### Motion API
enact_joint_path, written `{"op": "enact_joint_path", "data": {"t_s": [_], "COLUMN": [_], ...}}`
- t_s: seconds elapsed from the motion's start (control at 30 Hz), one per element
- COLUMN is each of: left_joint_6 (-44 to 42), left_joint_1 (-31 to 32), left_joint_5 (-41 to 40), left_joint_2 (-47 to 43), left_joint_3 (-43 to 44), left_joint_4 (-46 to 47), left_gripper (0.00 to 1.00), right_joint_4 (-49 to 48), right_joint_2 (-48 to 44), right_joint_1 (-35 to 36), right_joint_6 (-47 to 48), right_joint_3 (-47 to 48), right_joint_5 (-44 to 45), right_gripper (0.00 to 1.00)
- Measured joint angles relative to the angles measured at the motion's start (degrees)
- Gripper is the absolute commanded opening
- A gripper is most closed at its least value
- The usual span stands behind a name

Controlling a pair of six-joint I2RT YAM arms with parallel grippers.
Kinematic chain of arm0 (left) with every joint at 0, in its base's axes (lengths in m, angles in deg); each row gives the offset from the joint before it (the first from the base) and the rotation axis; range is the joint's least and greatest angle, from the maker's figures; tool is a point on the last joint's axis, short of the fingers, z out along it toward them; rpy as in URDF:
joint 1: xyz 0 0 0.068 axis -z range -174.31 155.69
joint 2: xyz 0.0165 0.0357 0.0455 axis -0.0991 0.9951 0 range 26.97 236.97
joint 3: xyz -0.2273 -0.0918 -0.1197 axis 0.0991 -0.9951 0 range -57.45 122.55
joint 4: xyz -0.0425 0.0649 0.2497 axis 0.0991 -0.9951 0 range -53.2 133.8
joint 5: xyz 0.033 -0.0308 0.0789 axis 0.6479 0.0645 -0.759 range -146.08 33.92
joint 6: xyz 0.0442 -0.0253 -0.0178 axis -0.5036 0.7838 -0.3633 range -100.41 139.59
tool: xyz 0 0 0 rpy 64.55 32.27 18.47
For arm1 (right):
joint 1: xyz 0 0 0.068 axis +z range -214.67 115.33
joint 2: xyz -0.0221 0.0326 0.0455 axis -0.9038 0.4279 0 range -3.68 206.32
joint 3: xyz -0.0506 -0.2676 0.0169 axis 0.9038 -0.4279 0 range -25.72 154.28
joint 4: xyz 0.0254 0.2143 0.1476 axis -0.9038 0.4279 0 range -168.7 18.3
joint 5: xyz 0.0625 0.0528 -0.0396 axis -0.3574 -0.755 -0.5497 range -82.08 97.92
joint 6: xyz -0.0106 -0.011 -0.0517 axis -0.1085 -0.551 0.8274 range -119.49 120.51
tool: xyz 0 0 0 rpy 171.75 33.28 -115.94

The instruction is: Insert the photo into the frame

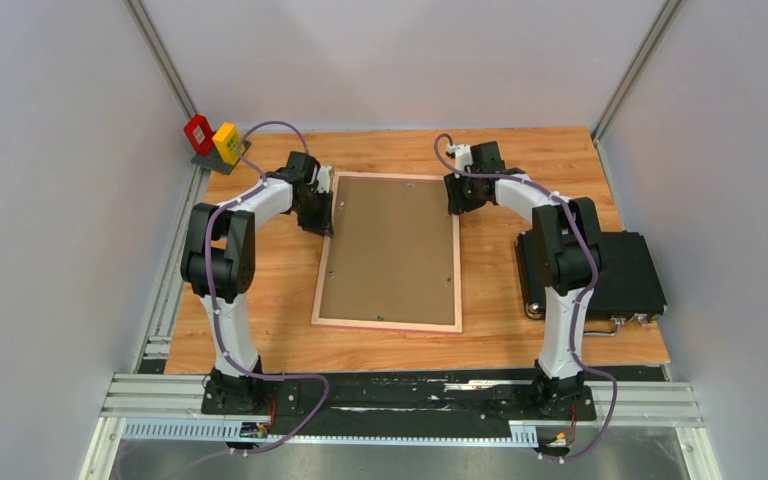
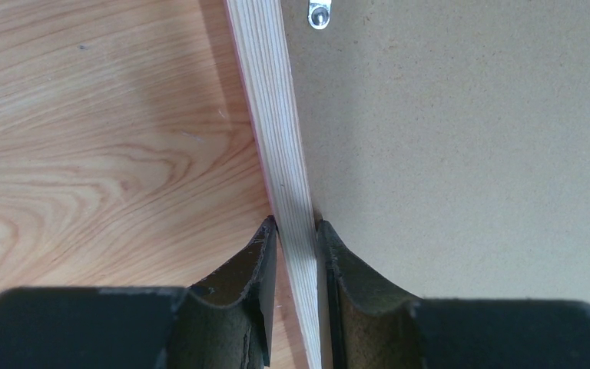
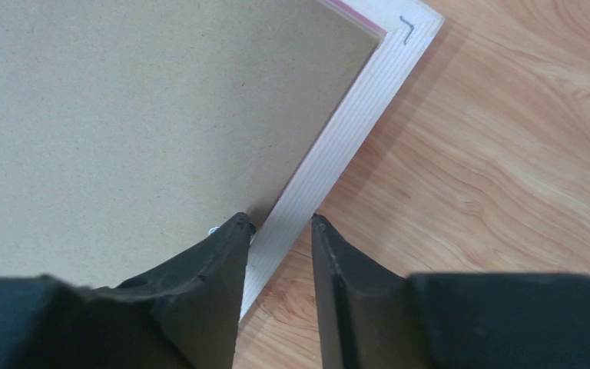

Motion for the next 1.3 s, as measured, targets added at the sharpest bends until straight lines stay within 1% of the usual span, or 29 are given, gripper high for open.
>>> {"op": "enact_joint_path", "data": {"t_s": [0.07, 0.13, 0.37, 0.6, 0.83, 1.1, 1.3], "left_joint_6": [-0.02, -0.04, -0.04, -0.04, -0.04, -0.04, -0.04], "left_joint_1": [0.00, -0.04, -0.04, -0.04, -0.04, -0.04, -0.04], "left_joint_5": [-0.09, -0.11, -0.13, -0.13, -0.11, -0.11, -0.09], "left_joint_2": [0.00, 0.00, 0.00, 0.00, 0.00, 0.00, 0.00], "left_joint_3": [0.00, 0.00, 0.00, 0.00, 0.00, 0.00, 0.00], "left_joint_4": [-0.04, -0.04, -0.04, -0.04, -0.04, -0.04, -0.04], "left_gripper": [0.12, 0.12, 0.12, 0.12, 0.12, 0.11, 0.11], "right_joint_4": [0.68, 1.92, 5.60, 6.75, 7.54, 7.76, 7.85], "right_joint_2": [0.00, 0.00, 0.46, 2.58, 3.61, 3.65, 3.65], "right_joint_1": [-0.11, -0.39, -1.11, -1.20, -1.44, -1.46, -1.49], "right_joint_6": [-0.04, -1.03, -7.85, -12.35, -14.01, -13.99, -11.93], "right_joint_3": [0.37, 0.96, 2.86, 4.37, 5.88, 5.97, 5.97], "right_joint_5": [0.17, -0.22, -2.12, -2.69, -2.23, -2.43, -2.93], "right_gripper": [0.46, 0.48, 0.49, 0.45, 0.41, 0.35, 0.33]}}
